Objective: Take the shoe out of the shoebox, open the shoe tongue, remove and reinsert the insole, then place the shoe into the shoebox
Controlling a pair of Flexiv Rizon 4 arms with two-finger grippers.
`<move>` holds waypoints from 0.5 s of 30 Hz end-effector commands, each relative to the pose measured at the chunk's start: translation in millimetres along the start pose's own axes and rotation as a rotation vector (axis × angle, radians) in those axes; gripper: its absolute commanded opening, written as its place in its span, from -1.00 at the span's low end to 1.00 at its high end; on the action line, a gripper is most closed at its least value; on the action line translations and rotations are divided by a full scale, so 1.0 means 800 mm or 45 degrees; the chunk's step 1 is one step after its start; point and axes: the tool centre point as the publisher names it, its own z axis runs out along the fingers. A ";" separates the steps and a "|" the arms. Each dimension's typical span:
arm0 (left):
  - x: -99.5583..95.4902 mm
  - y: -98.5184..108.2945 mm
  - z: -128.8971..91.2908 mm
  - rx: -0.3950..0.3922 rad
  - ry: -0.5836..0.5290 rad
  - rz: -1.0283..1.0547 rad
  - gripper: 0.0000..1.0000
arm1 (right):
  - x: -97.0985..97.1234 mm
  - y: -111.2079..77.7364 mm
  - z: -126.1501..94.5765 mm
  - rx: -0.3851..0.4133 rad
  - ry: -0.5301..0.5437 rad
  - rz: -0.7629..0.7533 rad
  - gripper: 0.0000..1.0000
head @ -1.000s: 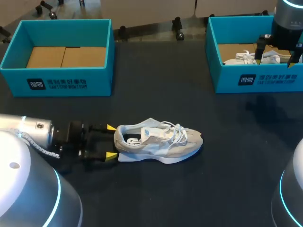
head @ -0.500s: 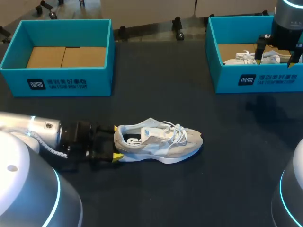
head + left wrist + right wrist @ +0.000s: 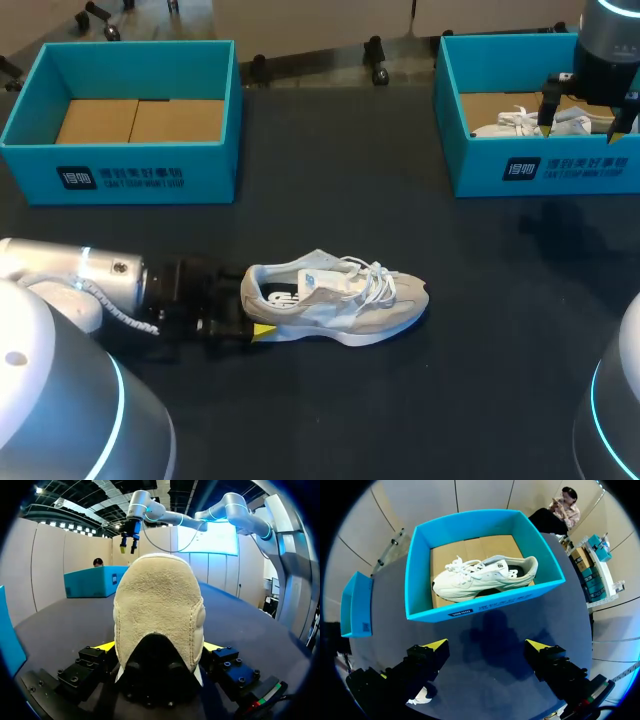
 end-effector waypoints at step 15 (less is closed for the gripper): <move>-0.004 0.007 0.005 -0.071 0.035 0.013 -1.00 | 0.000 -0.002 0.000 -0.004 0.002 0.001 1.00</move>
